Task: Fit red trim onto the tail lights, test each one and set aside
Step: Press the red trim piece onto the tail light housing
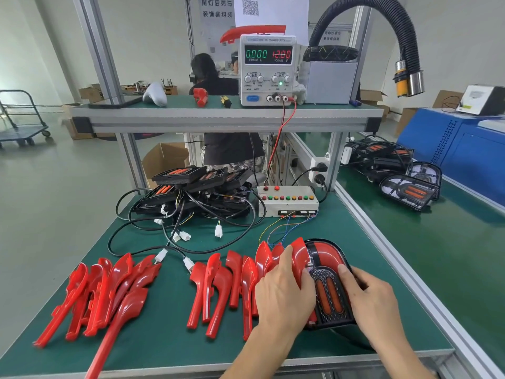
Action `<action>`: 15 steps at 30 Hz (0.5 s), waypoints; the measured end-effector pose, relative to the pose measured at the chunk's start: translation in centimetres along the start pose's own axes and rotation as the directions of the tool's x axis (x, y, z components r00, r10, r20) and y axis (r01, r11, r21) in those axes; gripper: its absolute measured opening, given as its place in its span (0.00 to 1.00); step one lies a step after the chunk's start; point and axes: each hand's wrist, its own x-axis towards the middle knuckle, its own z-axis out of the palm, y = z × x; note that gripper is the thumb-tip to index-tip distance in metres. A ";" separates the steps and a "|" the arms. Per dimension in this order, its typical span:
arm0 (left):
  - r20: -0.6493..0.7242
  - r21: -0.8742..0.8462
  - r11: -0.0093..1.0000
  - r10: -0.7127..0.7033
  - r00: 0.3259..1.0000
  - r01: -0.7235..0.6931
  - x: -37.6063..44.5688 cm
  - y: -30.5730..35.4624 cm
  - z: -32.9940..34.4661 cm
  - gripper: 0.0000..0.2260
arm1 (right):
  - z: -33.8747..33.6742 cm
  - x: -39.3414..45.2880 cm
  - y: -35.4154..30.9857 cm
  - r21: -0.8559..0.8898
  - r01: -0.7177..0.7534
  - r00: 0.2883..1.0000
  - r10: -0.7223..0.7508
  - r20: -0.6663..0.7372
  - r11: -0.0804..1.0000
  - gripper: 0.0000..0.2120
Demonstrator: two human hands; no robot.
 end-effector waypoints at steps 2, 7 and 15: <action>0.004 0.000 1.000 0.000 1.000 0.000 0.3 -0.2 0.1 0.24 | 0.1 -0.1 0.2 0.011 -0.009 1.000 0.008 0.010 1.000 0.18; 0.080 0.055 0.996 0.067 0.995 -0.072 0.2 -0.6 0.5 0.24 | 0.2 -0.1 0.2 0.047 -0.033 0.999 0.031 0.023 0.998 0.15; 0.039 0.240 0.959 0.145 0.989 -0.150 -0.5 -0.1 0.4 0.22 | 0.2 -0.4 -0.8 0.059 -0.029 0.999 0.028 0.021 0.998 0.18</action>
